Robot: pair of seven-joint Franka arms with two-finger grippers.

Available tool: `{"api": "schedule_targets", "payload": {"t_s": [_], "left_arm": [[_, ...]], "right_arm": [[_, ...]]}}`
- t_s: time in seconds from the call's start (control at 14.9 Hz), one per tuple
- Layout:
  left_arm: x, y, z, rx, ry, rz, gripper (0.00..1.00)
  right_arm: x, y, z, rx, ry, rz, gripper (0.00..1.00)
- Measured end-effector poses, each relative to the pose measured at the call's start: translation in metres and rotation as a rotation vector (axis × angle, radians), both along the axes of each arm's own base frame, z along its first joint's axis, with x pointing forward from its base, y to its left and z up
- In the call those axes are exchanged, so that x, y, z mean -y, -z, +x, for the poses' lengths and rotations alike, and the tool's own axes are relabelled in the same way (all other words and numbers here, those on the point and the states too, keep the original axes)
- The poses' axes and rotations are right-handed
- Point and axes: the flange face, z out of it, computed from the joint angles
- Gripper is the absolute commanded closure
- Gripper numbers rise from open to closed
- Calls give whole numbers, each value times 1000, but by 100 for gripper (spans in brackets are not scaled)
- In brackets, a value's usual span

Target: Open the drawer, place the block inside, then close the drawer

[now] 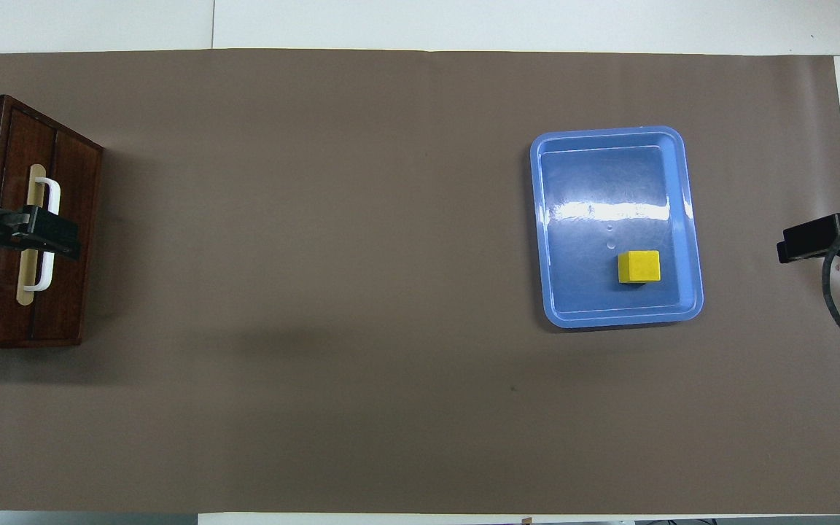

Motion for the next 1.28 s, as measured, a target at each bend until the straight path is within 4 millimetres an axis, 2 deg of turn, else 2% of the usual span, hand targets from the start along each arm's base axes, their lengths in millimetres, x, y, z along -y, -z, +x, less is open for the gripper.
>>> {"api": "schedule_targets", "payload": {"t_s": [0.27, 0.54, 0.94, 1.28], "left_arm": [[2, 0, 0, 0, 4, 0, 0], [3, -1, -1, 2, 5, 0, 0], [-2, -1, 0, 1, -7, 0, 0], [0, -3, 7, 62, -1, 36, 0]], "right_arm": [[3, 11, -2, 15, -348, 27, 0], [17, 44, -4, 66, -675, 32, 0], [18, 115, -10, 107, -937, 116, 0], [40, 183, -15, 206, -1017, 265, 0]]}}
